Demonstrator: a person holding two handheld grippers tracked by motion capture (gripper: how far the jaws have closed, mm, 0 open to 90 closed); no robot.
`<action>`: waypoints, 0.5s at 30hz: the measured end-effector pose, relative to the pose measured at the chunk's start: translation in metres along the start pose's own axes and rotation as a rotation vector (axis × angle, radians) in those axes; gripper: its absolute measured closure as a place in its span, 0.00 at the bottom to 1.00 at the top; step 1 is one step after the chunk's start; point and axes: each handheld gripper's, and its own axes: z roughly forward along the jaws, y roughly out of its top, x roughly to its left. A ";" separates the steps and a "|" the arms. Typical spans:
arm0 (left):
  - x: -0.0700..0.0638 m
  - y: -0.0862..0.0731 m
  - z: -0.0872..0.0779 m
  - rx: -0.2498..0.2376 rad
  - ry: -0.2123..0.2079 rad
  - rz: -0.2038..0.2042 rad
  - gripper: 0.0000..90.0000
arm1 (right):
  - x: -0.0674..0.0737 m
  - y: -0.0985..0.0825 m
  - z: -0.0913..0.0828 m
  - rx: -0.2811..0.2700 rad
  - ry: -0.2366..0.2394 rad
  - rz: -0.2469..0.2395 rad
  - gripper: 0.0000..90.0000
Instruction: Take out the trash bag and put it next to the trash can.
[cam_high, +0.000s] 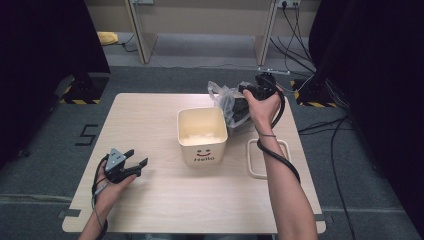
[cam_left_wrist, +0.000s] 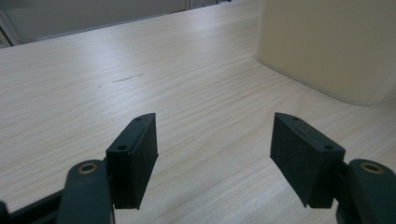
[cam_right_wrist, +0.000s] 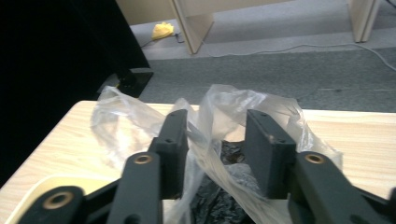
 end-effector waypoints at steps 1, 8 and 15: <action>0.000 0.000 0.000 0.000 0.000 0.000 0.35 | 0.001 0.001 -0.002 -0.004 0.017 0.005 0.63; 0.000 0.000 0.000 0.001 0.002 0.006 0.35 | 0.007 0.010 -0.015 0.031 0.036 -0.023 0.51; -0.001 0.000 0.000 0.002 0.002 0.007 0.35 | 0.001 0.009 -0.023 0.085 -0.002 -0.026 0.51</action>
